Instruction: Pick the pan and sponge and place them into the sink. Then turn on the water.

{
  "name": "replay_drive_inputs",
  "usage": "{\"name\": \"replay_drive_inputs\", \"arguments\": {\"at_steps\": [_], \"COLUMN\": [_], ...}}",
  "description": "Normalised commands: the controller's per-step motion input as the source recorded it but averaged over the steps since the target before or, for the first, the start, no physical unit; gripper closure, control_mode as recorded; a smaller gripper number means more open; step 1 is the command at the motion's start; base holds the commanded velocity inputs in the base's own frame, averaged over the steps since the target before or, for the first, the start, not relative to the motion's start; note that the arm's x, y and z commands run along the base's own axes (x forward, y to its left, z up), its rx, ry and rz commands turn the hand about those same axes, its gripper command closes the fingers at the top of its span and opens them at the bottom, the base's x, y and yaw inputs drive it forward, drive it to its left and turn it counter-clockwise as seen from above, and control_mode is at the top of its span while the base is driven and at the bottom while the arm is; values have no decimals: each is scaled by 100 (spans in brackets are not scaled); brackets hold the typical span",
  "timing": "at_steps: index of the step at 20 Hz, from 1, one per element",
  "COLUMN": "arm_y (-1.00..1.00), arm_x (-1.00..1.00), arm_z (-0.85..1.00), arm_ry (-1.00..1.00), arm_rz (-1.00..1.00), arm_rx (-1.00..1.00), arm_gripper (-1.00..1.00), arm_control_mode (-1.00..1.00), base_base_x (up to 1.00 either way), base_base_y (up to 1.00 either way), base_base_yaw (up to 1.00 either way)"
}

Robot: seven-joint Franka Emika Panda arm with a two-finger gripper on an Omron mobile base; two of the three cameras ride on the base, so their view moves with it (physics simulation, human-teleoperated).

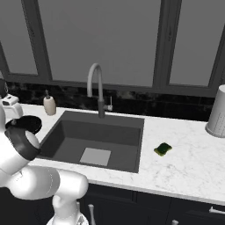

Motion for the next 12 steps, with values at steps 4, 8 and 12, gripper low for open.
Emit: {"name": "replay_drive_inputs", "arguments": {"at_steps": [4, 8, 12], "arm_y": [29, 47, 42], "arm_x": [0, 0, 0], "arm_z": [-35, -44, -32], "arm_ry": [1, 0, 0], "arm_rz": [0, 0, 0], "arm_rx": [-2, 0, 0], "arm_gripper": [-100, -100, -100], "arm_control_mode": [-100, -100, -100], "base_base_x": [0, 0, 0], "base_base_y": [0, 0, 0], "base_base_yaw": [0, 0, 0]}}
